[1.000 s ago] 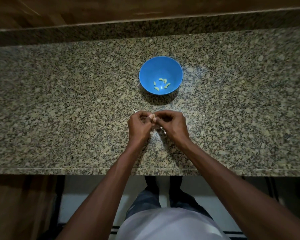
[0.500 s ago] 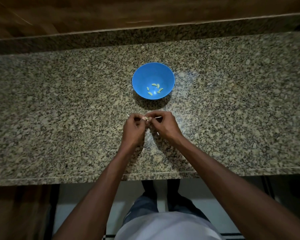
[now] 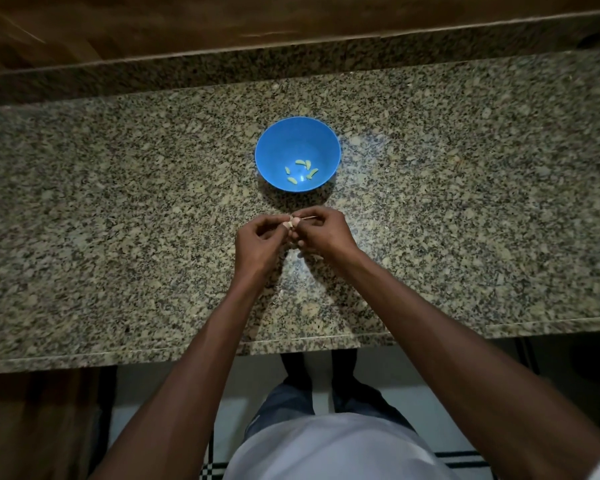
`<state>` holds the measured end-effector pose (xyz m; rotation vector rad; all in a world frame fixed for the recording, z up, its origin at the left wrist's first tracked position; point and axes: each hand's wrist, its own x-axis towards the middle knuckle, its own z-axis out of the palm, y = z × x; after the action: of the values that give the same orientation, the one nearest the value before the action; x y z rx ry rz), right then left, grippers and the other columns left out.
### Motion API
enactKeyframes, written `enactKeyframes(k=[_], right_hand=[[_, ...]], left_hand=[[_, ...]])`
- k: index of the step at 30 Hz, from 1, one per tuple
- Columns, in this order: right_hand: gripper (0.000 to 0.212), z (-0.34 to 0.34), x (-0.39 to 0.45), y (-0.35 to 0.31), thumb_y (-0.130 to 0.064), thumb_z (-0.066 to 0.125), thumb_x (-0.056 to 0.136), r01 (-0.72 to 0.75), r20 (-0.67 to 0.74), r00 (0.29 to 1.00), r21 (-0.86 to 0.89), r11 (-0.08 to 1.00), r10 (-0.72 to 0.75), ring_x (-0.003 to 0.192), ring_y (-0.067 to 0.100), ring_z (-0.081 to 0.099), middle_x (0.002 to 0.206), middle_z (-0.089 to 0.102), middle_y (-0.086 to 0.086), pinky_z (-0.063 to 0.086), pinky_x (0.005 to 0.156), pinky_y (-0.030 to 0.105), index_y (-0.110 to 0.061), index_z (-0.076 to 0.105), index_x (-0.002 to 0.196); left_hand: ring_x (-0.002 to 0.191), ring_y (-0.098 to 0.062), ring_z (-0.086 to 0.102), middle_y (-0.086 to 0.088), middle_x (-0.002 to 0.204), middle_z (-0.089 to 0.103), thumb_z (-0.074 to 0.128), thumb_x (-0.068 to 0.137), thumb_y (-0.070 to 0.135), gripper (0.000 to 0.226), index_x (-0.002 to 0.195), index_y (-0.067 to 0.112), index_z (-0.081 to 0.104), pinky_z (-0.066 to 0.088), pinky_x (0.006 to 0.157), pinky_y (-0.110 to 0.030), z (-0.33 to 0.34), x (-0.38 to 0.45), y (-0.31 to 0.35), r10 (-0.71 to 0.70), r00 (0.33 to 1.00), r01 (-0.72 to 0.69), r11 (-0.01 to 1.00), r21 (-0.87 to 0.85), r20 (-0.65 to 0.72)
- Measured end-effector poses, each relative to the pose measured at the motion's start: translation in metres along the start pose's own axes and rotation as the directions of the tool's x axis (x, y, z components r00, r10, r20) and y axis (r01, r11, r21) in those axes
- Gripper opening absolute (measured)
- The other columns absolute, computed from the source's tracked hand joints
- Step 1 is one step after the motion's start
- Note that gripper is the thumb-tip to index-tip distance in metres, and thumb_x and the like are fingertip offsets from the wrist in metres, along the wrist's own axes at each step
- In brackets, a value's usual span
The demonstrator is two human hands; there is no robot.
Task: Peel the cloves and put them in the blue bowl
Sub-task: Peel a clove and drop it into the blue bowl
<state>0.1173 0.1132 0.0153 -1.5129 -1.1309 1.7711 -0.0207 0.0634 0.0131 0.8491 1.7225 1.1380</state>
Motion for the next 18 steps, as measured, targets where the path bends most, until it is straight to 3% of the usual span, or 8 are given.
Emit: enactKeyframes(k=[4, 6, 8, 10, 13, 16, 18], right_hand=[[0.01, -0.001, -0.003, -0.002, -0.009, 0.072, 0.098, -0.112, 0.021, 0.994, 0.201, 0.973, 0.11, 0.058, 0.009, 0.067, 0.078, 0.073, 0.01, 0.058, 0.064, 0.029, -0.001, 0.073, 0.104], [0.011, -0.005, -0.001, 0.0, -0.014, 0.073, 0.097, -0.059, -0.005, 0.998, 0.097, 0.994, 0.06, 0.064, 0.014, 0.068, 0.08, 0.076, 0.012, 0.056, 0.061, 0.031, -0.004, 0.074, 0.102], [0.009, -0.007, 0.001, -0.002, -0.015, 0.072, 0.097, 0.093, -0.026, 0.995, -0.129, 0.987, -0.097, 0.065, 0.013, 0.069, 0.083, 0.078, 0.01, 0.053, 0.055, 0.027, -0.006, 0.075, 0.096], [0.009, -0.008, 0.002, -0.007, -0.01, 0.069, 0.097, 0.21, -0.017, 0.974, -0.3, 0.931, -0.225, 0.068, 0.007, 0.07, 0.084, 0.076, 0.003, 0.052, 0.054, 0.02, -0.007, 0.074, 0.091], [0.011, -0.01, 0.0, -0.015, -0.007, 0.065, 0.098, 0.282, 0.029, 0.956, -0.376, 0.883, -0.292, 0.072, 0.004, 0.07, 0.084, 0.074, -0.001, 0.053, 0.053, 0.017, -0.009, 0.072, 0.09], [0.01, -0.012, 0.002, -0.013, -0.007, 0.067, 0.098, 0.312, 0.043, 0.946, -0.376, 0.872, -0.32, 0.076, 0.01, 0.074, 0.084, 0.076, -0.002, 0.062, 0.058, 0.028, -0.01, 0.074, 0.091], [0.009, -0.012, 0.004, -0.011, -0.007, 0.071, 0.095, 0.306, 0.033, 0.948, -0.359, 0.882, -0.316, 0.079, 0.009, 0.075, 0.085, 0.077, -0.004, 0.065, 0.066, 0.033, -0.013, 0.077, 0.091]], left_hand=[[0.091, -0.015, 0.077, -0.006, 0.097, 0.079, 0.076, 0.093, 0.012, 0.015, 0.106, 0.004, 0.077, 0.064, 0.084, -0.039, 0.0, 0.003, 0.002, 0.025, 1.0, -0.024, 0.996, 0.08, -0.014], [0.094, -0.016, 0.077, -0.005, 0.099, 0.079, 0.075, 0.094, 0.018, 0.017, 0.107, 0.008, 0.077, 0.064, 0.085, -0.04, -0.001, 0.005, -0.001, 0.037, 0.999, -0.039, 0.99, 0.135, 0.023], [0.093, -0.017, 0.077, -0.006, 0.099, 0.079, 0.075, 0.095, 0.023, 0.019, 0.107, 0.009, 0.077, 0.064, 0.084, -0.038, -0.001, 0.006, -0.003, 0.005, 0.998, -0.013, 0.989, 0.146, 0.056], [0.09, -0.018, 0.076, -0.012, 0.096, 0.079, 0.074, 0.095, 0.018, 0.018, 0.108, 0.005, 0.077, 0.063, 0.082, -0.033, 0.002, 0.006, -0.001, -0.099, 0.993, 0.098, 0.995, 0.015, 0.069], [0.084, -0.017, 0.071, -0.016, 0.101, 0.078, 0.07, 0.095, 0.007, 0.014, 0.106, 0.0, 0.076, 0.06, 0.08, -0.027, 0.007, 0.007, 0.008, -0.307, 0.946, 0.322, 0.922, -0.214, 0.103], [0.074, -0.012, 0.067, -0.014, 0.091, 0.074, 0.066, 0.095, 0.002, 0.022, 0.114, -0.009, 0.071, 0.057, 0.069, -0.019, 0.007, 0.01, 0.013, -0.443, 0.876, 0.48, 0.771, -0.419, 0.189], [0.07, -0.01, 0.064, -0.011, 0.086, 0.071, 0.065, 0.094, 0.001, 0.021, 0.113, -0.008, 0.069, 0.055, 0.066, -0.017, 0.006, 0.01, 0.013, -0.47, 0.857, 0.51, 0.717, -0.476, 0.211]])
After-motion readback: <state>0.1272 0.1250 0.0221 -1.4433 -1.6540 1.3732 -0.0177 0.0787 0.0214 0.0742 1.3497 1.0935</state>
